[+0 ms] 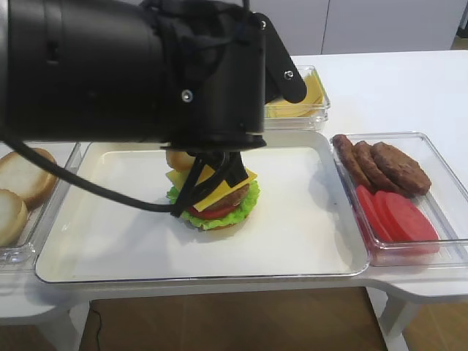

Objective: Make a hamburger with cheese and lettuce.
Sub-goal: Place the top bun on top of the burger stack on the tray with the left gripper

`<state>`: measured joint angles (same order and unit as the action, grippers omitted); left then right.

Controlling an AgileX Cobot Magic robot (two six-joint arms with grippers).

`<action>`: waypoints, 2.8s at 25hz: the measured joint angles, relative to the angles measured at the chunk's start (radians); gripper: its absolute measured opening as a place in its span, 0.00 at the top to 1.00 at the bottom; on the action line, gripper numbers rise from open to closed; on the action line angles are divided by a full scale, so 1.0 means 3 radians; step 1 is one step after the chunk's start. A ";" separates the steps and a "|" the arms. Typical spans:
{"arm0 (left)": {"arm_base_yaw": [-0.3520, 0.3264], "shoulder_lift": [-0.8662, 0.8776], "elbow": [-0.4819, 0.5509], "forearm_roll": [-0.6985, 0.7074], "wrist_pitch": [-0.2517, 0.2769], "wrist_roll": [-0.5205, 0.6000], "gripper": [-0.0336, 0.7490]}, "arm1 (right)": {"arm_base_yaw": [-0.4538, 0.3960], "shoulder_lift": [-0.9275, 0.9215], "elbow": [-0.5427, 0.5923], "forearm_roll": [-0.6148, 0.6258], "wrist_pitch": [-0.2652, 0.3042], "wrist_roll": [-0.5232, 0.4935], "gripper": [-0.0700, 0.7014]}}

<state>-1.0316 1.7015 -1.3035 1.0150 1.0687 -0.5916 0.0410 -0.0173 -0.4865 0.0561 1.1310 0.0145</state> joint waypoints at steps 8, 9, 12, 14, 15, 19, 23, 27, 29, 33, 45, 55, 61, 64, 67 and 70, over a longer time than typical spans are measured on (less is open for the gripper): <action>0.0000 0.0000 0.0000 0.0109 0.0114 0.0000 0.79 | 0.0000 0.0000 0.0000 0.0000 0.0000 0.0000 0.33; 0.0000 0.0000 0.0000 0.0115 0.0138 0.0000 0.79 | 0.0000 0.0000 0.0000 0.0000 0.0000 0.0000 0.33; 0.0008 0.0000 0.0000 0.0085 0.0152 0.0000 0.79 | 0.0000 0.0000 0.0000 0.0000 0.0000 0.0000 0.33; 0.0011 0.0000 0.0000 0.0060 0.0119 0.0000 0.79 | 0.0000 0.0000 0.0000 0.0000 0.0000 0.0000 0.33; 0.0022 0.0000 0.0000 0.0038 0.0100 0.0000 0.79 | 0.0000 0.0000 0.0000 0.0000 0.0000 0.0000 0.33; 0.0053 0.0006 0.0000 -0.0001 0.0073 -0.0005 0.79 | 0.0000 0.0000 0.0000 0.0000 0.0000 0.0000 0.33; 0.0060 0.0012 0.0000 -0.0031 0.0056 -0.0013 0.79 | 0.0000 0.0000 0.0000 0.0000 0.0000 -0.0006 0.33; 0.0060 0.0096 0.0000 -0.0048 0.0059 -0.0013 0.79 | 0.0000 0.0000 0.0000 0.0000 0.0000 -0.0006 0.33; 0.0060 0.0112 -0.0007 -0.0026 0.0073 -0.0013 0.79 | 0.0000 0.0000 0.0000 0.0000 0.0000 -0.0006 0.33; 0.0060 0.0112 -0.0007 0.0011 0.0088 -0.0013 0.79 | 0.0000 0.0000 0.0000 0.0000 0.0000 -0.0006 0.33; 0.0041 0.0117 -0.0007 0.0030 0.0089 -0.0013 0.79 | 0.0000 0.0000 0.0000 0.0000 0.0000 -0.0006 0.33; 0.0010 0.0117 -0.0007 0.0036 0.0096 -0.0013 0.79 | 0.0000 0.0000 0.0000 0.0000 0.0000 -0.0006 0.33; -0.0016 0.0117 -0.0007 0.0036 0.0096 -0.0013 0.76 | 0.0000 0.0000 0.0000 0.0000 0.0000 -0.0006 0.33; -0.0032 0.0117 -0.0007 0.0036 0.0096 -0.0013 0.75 | 0.0000 0.0000 0.0000 0.0000 0.0000 -0.0006 0.33; -0.0057 0.0117 -0.0007 0.0036 0.0096 -0.0013 0.74 | 0.0000 0.0000 0.0000 0.0000 0.0000 -0.0006 0.33; -0.0065 0.0117 -0.0007 0.0021 0.0089 -0.0013 0.74 | 0.0000 0.0000 0.0000 0.0000 0.0000 -0.0006 0.33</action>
<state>-1.0511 1.7366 -1.3056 1.0213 1.0954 -0.5956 0.0410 -0.0173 -0.4865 0.0561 1.1310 0.0129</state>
